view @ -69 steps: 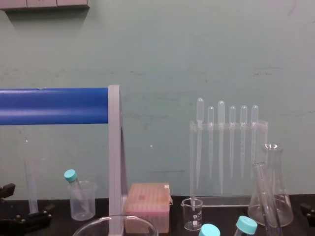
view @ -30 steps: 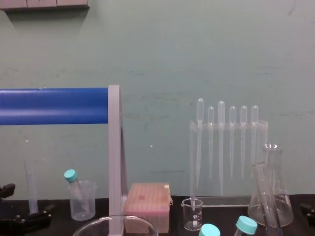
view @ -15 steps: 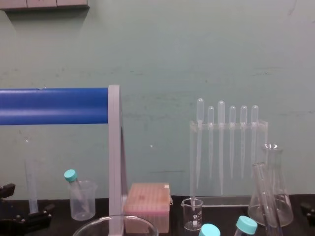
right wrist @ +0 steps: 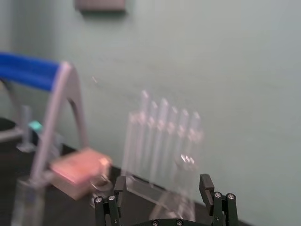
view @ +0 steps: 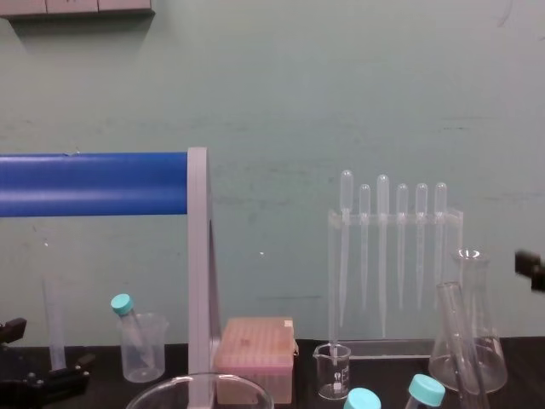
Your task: Hold the test tube with one hand and immerse one end into the beaker, then return it to the test tube rack.
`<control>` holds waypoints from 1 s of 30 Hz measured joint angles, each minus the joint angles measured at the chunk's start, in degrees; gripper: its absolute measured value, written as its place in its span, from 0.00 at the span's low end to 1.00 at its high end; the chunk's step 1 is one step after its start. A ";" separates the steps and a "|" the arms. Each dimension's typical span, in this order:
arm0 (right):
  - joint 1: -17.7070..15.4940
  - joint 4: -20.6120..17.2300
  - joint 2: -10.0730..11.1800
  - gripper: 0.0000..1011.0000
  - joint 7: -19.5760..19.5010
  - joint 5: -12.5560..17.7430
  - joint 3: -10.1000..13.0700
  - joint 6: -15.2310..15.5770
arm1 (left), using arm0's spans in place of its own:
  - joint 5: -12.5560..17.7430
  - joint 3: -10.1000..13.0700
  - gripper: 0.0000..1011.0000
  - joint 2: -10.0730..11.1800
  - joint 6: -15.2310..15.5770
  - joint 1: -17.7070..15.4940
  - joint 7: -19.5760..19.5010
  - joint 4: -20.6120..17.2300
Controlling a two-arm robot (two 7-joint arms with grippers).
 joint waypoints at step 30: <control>2.52 -0.25 0.88 0.99 26.60 11.22 -2.31 2.43 | 0.00 0.00 0.99 0.00 0.00 0.00 0.00 0.00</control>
